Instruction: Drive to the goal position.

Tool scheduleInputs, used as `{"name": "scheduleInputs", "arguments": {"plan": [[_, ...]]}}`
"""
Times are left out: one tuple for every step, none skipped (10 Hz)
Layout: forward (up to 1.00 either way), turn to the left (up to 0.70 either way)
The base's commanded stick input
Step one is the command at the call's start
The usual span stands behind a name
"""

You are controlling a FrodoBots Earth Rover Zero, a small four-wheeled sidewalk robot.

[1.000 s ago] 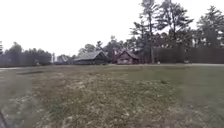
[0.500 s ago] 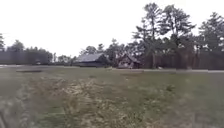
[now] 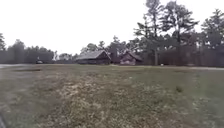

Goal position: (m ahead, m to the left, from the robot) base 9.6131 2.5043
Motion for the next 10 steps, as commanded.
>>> {"name": "scheduleInputs", "arguments": {"plan": [[0.7, 0.0], [0.7, 0.0], [0.7, 0.0], [0.7, 0.0], [0.7, 0.0], [0.7, 0.09], [0.7, 0.0], [0.7, 0.0], [0.7, 0.0], [0.7, 0.01]]}}
